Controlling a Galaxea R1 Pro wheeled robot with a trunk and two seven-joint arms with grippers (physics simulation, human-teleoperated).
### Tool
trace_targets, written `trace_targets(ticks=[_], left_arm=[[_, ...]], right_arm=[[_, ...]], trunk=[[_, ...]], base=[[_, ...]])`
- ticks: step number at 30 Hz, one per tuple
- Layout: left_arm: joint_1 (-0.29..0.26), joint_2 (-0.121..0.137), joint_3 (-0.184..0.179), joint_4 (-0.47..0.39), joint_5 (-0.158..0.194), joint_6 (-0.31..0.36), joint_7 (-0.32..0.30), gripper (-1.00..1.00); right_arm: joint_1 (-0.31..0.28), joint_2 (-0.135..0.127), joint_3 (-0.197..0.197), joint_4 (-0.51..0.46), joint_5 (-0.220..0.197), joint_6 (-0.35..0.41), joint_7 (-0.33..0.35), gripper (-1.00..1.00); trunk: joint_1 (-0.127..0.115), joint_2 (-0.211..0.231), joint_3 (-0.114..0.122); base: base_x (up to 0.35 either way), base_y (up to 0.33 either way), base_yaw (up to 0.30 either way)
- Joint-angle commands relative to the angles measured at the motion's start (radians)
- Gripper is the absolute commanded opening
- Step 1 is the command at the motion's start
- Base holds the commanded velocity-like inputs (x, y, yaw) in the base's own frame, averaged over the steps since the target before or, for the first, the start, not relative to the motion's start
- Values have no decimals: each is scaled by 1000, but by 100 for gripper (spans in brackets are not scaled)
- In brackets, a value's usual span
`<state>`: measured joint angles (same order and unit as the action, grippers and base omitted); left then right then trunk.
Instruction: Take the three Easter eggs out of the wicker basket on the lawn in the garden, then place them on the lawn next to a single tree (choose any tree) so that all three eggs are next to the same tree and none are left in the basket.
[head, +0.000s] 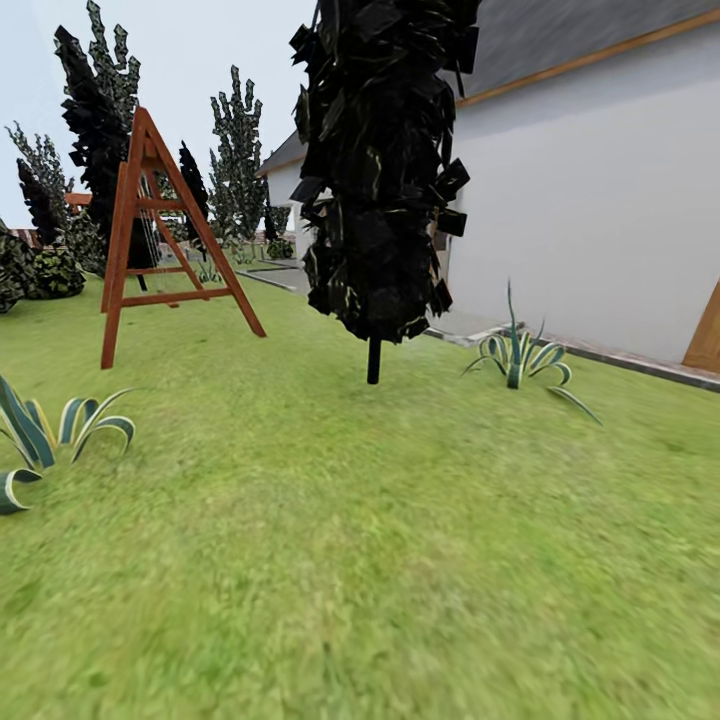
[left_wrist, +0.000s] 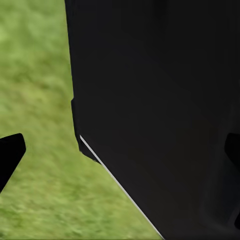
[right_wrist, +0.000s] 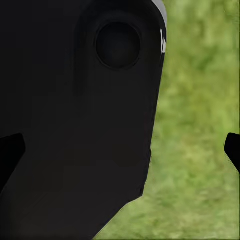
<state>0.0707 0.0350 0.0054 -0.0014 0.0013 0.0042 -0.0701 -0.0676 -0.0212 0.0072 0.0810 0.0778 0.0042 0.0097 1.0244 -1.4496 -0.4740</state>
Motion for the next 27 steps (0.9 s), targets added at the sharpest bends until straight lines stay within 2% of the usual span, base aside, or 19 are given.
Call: trace_targets(ticks=[1,27], left_arm=[[0,0,1,0,0,0,-4,100],[0,0,1,0,0,0,-4,100]], right_arm=[[-1,0,0,2,8,0,1,100],[-1,0,0,2,8,0,1,100]], trunk=[[1,0,-1],[1,0,-1]], base=[[317,121,0],[317,121,0]])
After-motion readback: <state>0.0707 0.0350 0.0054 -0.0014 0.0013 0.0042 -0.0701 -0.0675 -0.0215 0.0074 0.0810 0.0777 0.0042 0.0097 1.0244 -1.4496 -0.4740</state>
